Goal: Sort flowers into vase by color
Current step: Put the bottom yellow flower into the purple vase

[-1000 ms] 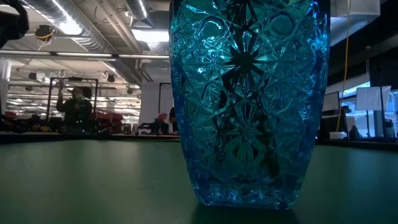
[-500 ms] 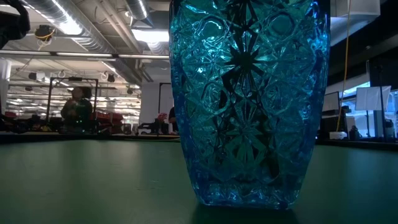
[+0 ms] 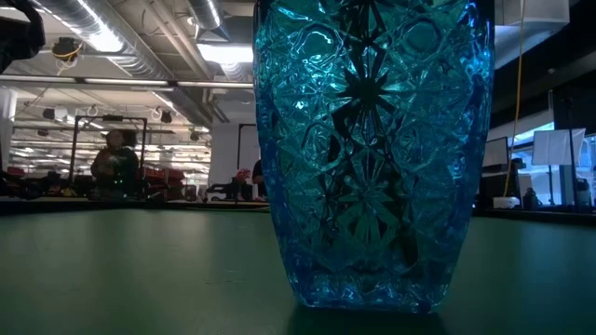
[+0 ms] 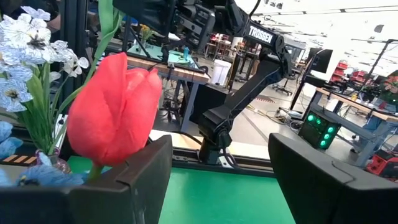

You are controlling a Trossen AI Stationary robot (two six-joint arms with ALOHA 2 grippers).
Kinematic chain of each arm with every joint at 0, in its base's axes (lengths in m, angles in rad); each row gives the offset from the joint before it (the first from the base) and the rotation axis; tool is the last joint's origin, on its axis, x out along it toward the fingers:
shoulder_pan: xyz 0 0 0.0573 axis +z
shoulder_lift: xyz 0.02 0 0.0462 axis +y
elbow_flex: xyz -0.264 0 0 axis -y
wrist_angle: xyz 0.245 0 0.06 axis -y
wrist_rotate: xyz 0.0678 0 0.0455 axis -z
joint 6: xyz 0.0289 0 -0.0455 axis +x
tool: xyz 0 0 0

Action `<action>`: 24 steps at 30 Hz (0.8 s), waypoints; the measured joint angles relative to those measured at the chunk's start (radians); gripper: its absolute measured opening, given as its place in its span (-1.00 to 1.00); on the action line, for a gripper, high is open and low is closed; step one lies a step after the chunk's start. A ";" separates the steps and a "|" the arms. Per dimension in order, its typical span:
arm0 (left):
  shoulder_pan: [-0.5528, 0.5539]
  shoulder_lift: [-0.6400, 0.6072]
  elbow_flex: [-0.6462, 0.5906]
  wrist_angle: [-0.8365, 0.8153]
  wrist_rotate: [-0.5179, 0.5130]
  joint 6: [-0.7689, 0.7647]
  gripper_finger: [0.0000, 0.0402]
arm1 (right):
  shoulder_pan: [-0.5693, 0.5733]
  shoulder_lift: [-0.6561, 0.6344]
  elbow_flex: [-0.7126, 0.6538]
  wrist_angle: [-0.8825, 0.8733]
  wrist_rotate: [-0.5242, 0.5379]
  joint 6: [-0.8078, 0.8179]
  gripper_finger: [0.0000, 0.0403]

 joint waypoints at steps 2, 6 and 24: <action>0.000 0.000 0.000 -0.024 0.000 0.013 -0.95 | 0.000 0.000 0.000 -0.001 0.000 0.000 0.31; 0.000 0.005 -0.008 -0.059 0.000 0.042 -0.95 | 0.000 0.000 0.000 -0.001 0.000 0.000 0.31; 0.001 0.005 -0.097 -0.133 -0.036 0.134 -0.95 | 0.000 0.000 0.000 -0.005 0.001 0.001 0.31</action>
